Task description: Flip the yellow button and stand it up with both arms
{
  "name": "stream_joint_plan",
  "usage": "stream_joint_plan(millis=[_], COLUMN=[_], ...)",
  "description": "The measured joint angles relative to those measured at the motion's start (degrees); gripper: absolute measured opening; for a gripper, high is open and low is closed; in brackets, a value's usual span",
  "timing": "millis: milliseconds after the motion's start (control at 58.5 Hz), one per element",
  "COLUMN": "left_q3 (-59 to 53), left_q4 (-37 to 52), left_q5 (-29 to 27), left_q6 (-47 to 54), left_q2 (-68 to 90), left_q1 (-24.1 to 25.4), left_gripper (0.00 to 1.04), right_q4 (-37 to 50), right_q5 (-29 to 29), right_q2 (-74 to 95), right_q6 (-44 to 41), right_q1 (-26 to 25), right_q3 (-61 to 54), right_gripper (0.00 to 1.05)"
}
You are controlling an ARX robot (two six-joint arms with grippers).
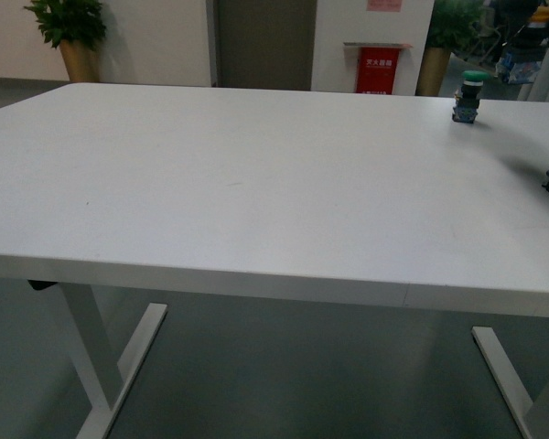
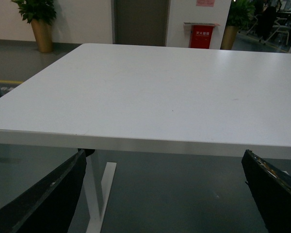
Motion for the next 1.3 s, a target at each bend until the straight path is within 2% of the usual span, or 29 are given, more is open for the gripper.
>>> stream_joint_plan(millis=[188, 462, 1299], left_q3=[0.00, 0.00, 0.00], left_q4=[0.00, 0.00, 0.00], left_q5=[0.00, 0.00, 0.00], left_q6=[0.00, 0.00, -0.02], left_q2=[0.00, 0.00, 0.00], left_q1=[0.00, 0.00, 0.00], left_gripper=[0.99, 0.99, 0.99], right_q4=[-2.23, 0.26, 3.34], right_q5=[0.96, 0.28, 0.85], right_q2=[3.30, 5.97, 9.27], right_q6=[2.99, 5.42, 3.41], right_q1=[-1.03, -0.90, -1.27], right_q3=[0.87, 0.87, 0.87], right_gripper=[0.35, 0.35, 0.35])
